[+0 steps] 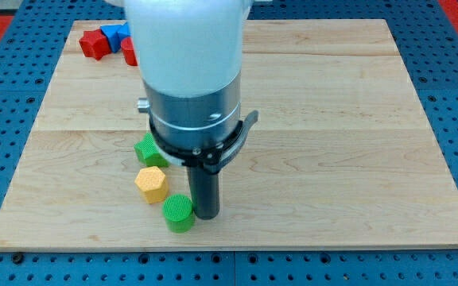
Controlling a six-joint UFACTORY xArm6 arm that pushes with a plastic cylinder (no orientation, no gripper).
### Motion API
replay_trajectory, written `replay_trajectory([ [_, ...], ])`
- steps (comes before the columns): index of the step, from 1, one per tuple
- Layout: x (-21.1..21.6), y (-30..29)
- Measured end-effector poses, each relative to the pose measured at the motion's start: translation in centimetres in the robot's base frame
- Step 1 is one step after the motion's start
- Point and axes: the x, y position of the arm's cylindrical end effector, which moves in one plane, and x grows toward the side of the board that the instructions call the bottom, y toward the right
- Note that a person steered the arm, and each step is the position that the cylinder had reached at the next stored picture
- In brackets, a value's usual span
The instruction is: Move the red star to the bottom of the blue triangle
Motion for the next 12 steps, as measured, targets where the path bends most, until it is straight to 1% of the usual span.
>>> replay_trajectory([
  [1,0.0,0.1],
  [2,0.7,-4.0],
  [3,0.7,-3.6],
  [4,-1.0,4.2],
  [5,-6.3,9.4],
  [6,-11.9,12.2],
  [7,-14.9,11.6],
  [8,-14.9,9.9],
  [9,-15.7,9.6],
  [10,-18.9,9.0],
  [11,-19.9,2.7],
  [12,-24.1,0.3],
])
